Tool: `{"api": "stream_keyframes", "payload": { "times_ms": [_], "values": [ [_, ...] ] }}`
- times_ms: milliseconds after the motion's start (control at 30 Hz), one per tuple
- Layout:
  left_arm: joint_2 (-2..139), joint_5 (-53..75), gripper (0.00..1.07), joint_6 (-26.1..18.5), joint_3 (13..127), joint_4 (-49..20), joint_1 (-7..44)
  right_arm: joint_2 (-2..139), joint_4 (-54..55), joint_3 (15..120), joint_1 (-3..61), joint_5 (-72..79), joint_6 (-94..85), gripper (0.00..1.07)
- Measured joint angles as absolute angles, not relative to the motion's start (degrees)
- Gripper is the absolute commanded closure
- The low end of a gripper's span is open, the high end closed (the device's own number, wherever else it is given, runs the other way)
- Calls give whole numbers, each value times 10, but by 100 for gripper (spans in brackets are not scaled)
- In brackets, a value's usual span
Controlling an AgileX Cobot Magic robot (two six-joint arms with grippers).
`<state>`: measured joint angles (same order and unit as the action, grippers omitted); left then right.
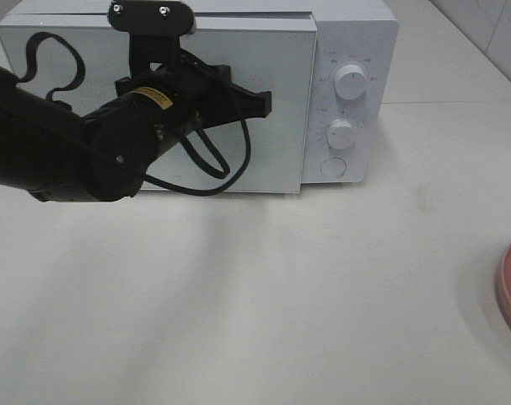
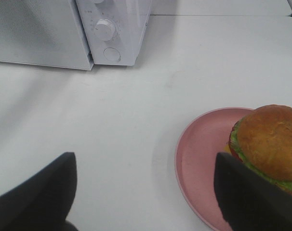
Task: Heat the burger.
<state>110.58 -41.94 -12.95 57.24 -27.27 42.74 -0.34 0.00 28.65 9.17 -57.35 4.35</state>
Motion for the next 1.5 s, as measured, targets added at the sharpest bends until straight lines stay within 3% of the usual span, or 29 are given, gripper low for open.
{"api": "stream_keyframes", "payload": {
  "times_ms": [400,933,1000,1033,1100,1133,1167,1333,1500],
  "values": [
    [1151,-365,107,-160,656,-291,432,-3,0,286,92,-574,44,32],
    [1070,-313,107,-222,603,-321,470,-3,0,286,92,-574,44,32],
    [1047,-253,91,-229,575,-320,473,-3,0,286,92,-574,44,32],
    [1047,-253,91,-229,575,-320,473,-3,0,286,92,-574,44,32],
    [1013,-136,26,-232,543,-321,471,-3,0,286,92,-574,44,32],
    [1013,-136,26,-232,543,-321,471,-3,0,286,92,-574,44,32],
    [1007,-114,9,-233,538,-321,470,-3,0,286,92,-574,44,32],
    [981,11,7,-233,528,-316,470,-3,0,286,92,-574,44,32],
    [958,111,7,-234,528,-262,470,-3,0,286,92,-574,44,32]
  ]
}}
